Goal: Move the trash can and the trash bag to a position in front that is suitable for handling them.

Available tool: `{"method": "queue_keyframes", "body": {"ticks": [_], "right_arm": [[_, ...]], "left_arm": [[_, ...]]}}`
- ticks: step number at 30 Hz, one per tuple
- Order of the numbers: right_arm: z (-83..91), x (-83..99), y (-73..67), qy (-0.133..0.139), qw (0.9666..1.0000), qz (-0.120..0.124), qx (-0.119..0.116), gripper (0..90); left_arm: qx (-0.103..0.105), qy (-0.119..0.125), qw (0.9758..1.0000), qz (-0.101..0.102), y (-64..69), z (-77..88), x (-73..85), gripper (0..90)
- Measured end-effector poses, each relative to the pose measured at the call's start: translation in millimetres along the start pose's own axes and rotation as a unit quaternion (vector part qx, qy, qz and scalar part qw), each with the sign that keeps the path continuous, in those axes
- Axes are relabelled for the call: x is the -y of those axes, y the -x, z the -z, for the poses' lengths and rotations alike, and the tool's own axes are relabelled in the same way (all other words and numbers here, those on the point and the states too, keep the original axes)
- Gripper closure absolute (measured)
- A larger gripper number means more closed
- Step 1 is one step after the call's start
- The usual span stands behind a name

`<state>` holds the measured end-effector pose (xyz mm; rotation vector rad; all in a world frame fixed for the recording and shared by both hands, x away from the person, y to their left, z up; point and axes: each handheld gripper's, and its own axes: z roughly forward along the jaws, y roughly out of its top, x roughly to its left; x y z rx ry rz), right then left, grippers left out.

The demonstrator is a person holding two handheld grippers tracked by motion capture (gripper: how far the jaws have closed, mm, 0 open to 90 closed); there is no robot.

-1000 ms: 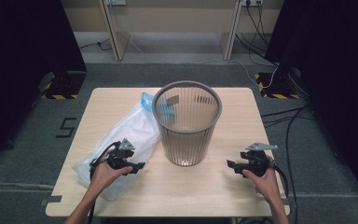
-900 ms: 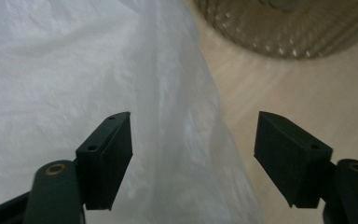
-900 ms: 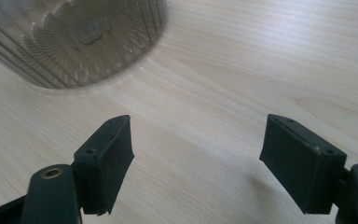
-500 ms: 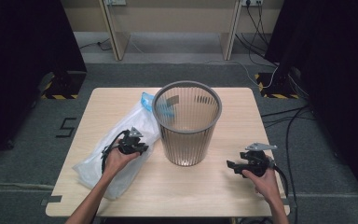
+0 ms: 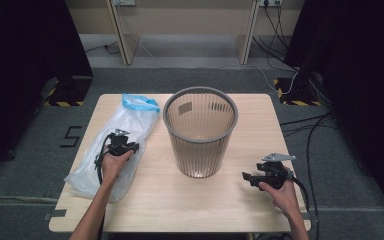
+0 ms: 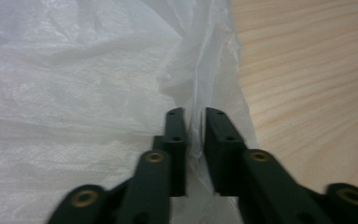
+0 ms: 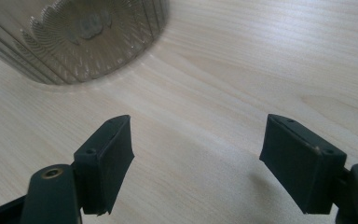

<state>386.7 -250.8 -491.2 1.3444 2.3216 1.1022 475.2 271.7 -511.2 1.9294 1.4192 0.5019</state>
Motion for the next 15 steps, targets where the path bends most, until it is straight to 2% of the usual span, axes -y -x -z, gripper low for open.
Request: {"method": "queue_keyframes", "body": {"ticks": [4,7,11,15], "right_arm": [[-0.7,0.2,-0.6,-0.002,1.0,0.0,0.0,24.6],[-0.1,0.3,-0.4,-0.002,1.0,0.0,-0.001,24.6],[0.6,0.6,-0.1,-0.001,1.0,0.002,-0.001,24.6],[0.5,0.8,-0.1,-0.001,1.0,0.003,0.0,24.5]], "left_arm": [[0.008,0.01,0.9999,0.005,3.7,12.2,-3.5,40.8],[0.027,0.015,0.9995,-0.002,6.4,27.8,-5.5,29.5],[0.033,0.019,0.9991,-0.02,2.8,57.5,-2.9,23.6],[0.024,0.024,0.9986,-0.042,-6.1,93.5,12.1,23.2]]}}
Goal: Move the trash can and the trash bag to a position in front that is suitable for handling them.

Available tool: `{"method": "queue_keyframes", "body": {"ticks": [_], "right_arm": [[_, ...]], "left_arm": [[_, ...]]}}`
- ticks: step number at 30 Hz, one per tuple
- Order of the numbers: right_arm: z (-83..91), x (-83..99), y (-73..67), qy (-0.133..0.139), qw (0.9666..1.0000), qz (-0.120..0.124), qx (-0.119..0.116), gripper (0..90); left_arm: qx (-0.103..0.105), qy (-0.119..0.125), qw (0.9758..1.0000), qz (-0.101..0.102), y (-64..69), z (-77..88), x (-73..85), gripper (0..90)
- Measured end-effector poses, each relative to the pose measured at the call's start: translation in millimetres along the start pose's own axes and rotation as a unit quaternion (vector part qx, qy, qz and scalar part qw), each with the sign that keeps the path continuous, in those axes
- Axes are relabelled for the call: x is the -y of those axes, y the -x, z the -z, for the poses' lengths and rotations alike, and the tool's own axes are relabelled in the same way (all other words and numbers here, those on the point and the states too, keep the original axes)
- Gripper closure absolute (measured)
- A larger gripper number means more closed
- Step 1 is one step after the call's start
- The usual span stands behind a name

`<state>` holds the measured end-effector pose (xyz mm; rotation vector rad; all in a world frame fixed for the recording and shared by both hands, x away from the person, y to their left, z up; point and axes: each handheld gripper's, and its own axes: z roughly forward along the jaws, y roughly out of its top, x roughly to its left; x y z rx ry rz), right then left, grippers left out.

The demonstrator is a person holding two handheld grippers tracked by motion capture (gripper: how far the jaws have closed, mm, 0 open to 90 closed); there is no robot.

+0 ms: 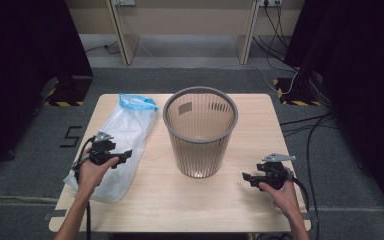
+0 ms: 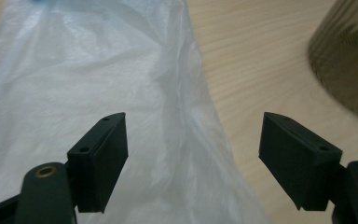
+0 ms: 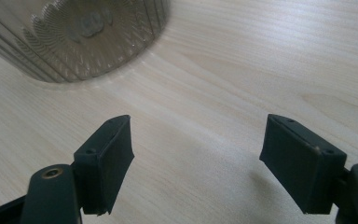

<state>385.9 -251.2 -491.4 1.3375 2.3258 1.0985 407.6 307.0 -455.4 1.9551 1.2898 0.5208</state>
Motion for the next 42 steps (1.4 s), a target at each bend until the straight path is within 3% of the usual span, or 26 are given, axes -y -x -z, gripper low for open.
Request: {"method": "queue_keyframes", "body": {"ticks": [4,7,12,18,21,29,42], "right_arm": [[-1.2,0.3,-0.9,-0.002,1.0,-0.001,0.0,24.6],[-2.0,0.3,-1.6,-0.004,1.0,-0.002,0.0,24.6],[-4.2,0.5,-3.5,-0.008,1.0,-0.002,-0.004,24.6],[-6.5,0.5,-3.8,-0.012,0.9999,-0.001,-0.001,24.6],[-7.1,0.9,-4.4,-0.012,0.9999,0.002,-0.003,24.6],[-4.3,0.6,-3.5,-0.009,1.0,0.0,-0.003,24.6],[-5.5,1.6,-3.9,-0.012,0.9999,0.001,-0.002,24.4]], "left_arm": [[-0.003,-0.004,0.9999,-0.014,-6.8,27.3,27.5,23.7],[0.007,-0.015,0.9997,-0.018,-12.5,35.4,47.4,23.7],[0.041,-0.013,0.9986,-0.032,-8.7,40.1,75.0,23.1],[0.033,-0.045,0.9966,-0.061,9.8,26.8,95.8,20.5],[0.027,-0.048,0.9972,-0.05,16.4,15.2,96.3,18.6],[0.007,-0.046,0.9984,-0.033,33.0,-6.4,78.3,17.8],[-0.002,-0.037,0.9991,-0.02,21.8,-26.0,61.9,18.0]]}}
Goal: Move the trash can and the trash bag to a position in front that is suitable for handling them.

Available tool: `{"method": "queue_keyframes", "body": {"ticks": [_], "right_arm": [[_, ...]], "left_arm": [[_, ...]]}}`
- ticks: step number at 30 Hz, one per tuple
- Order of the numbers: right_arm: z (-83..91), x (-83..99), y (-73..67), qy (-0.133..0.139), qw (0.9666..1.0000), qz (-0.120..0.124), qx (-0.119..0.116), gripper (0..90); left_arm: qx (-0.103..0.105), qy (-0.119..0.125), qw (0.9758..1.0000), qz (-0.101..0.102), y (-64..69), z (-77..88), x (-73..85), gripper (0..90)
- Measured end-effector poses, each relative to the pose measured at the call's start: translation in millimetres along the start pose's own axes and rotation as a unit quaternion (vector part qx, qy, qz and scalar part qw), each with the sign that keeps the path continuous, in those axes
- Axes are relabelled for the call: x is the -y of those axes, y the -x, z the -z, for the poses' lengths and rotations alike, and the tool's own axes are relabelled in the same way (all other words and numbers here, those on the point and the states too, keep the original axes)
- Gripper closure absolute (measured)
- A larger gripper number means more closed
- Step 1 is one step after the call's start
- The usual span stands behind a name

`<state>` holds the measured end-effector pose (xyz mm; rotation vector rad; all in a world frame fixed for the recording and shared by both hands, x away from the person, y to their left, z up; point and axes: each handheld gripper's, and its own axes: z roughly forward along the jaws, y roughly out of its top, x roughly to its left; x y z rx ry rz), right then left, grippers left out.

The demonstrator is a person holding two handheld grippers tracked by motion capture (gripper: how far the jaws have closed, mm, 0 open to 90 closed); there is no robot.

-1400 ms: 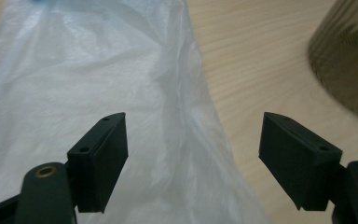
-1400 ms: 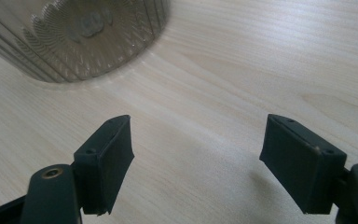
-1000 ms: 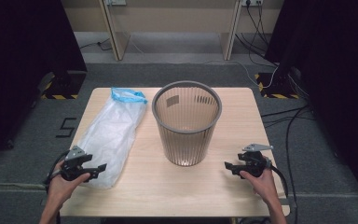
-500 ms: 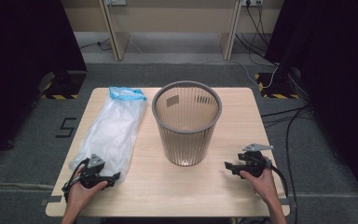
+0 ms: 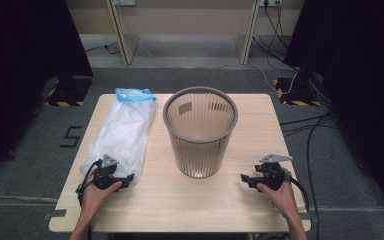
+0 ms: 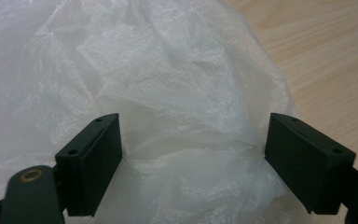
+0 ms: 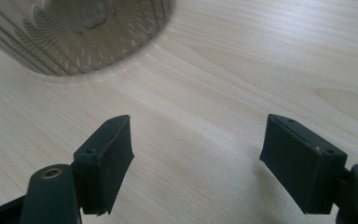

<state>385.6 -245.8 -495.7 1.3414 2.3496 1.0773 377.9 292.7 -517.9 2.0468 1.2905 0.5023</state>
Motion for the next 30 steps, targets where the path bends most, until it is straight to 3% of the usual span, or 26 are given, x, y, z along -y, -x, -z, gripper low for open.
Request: {"method": "queue_keyframes", "body": {"ticks": [3,8,14,17,22,30], "right_arm": [[-0.5,0.1,0.6,0.001,1.0,0.0,0.002,24.1],[-3.0,0.7,-0.1,-0.003,1.0,0.001,0.004,23.8],[-6.3,2.1,0.6,-0.012,0.9991,0.015,0.038,23.4],[-6.9,2.5,0.8,-0.013,0.999,0.018,0.04,23.4],[-5.2,2.8,1.2,-0.011,0.9991,0.01,0.039,23.4],[-5.4,6.5,4.3,-0.011,0.9993,0.003,0.035,23.3]], "left_arm": [[0.001,0.007,1.0,0.001,-0.9,-0.5,-2.0,18.5],[0.03,0.061,0.9976,0.012,4.6,13.6,-4.8,17.0],[0.054,0.084,0.995,-0.006,27.6,31.8,-4.4,16.5],[0.057,0.09,0.9942,-0.017,42.1,37.8,-4.0,16.5],[0.071,0.073,0.9939,-0.04,65.9,31.7,6.6,16.5],[0.066,0.052,0.9946,-0.06,82.4,19.8,20.7,16.7]]}}
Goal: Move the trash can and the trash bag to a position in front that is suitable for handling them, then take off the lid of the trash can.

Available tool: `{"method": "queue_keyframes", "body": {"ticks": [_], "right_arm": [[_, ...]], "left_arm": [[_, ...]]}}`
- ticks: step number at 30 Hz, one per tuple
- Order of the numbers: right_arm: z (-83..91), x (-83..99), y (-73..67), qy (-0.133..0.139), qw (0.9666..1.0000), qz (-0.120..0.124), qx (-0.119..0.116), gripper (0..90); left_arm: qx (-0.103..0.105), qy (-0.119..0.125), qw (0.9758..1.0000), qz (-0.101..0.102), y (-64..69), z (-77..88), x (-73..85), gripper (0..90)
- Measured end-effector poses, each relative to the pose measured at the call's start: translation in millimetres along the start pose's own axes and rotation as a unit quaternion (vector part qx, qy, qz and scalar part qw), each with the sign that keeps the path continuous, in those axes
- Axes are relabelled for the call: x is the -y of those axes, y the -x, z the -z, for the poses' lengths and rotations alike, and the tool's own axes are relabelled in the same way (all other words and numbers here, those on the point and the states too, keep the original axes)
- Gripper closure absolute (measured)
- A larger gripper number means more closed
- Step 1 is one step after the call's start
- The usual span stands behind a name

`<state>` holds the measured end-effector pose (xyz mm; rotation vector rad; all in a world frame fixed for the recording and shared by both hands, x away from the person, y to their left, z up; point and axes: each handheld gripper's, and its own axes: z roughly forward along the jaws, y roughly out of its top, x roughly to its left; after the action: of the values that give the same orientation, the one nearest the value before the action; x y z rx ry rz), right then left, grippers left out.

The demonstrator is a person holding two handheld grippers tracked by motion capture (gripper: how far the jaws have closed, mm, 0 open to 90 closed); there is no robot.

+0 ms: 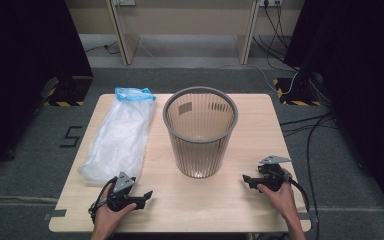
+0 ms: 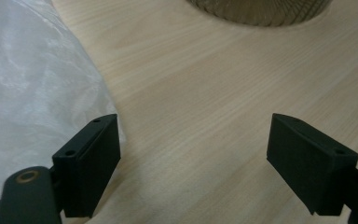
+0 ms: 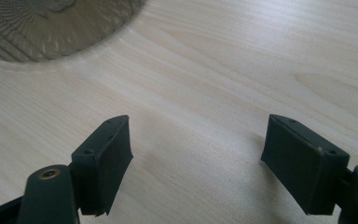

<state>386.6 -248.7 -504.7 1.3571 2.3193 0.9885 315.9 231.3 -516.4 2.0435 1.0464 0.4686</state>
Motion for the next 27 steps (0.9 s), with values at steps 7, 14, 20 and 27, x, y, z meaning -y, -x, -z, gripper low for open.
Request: {"method": "queue_keyframes", "body": {"ticks": [7,14,20,27], "right_arm": [[-0.9,2.5,-0.1,0.006,1.0,0.005,0.001,23.0],[-0.9,6.5,-3.4,0.01,0.9995,0.029,0.011,20.9],[-1.1,7.4,-4.4,0.009,0.9992,0.038,0.013,20.4],[4.2,1.7,0.4,0.017,0.9998,0.013,0.002,23.0]], "left_arm": [[0.006,-0.025,0.9996,-0.009,5.4,-8.7,1.7,16.1],[0.012,-0.028,0.9994,-0.014,3.1,-10.4,0.6,13.3],[0.013,-0.028,0.9994,-0.015,2.8,-10.8,0.4,12.8],[0.014,-0.028,0.9994,-0.015,2.8,-10.8,0.5,12.8]]}}
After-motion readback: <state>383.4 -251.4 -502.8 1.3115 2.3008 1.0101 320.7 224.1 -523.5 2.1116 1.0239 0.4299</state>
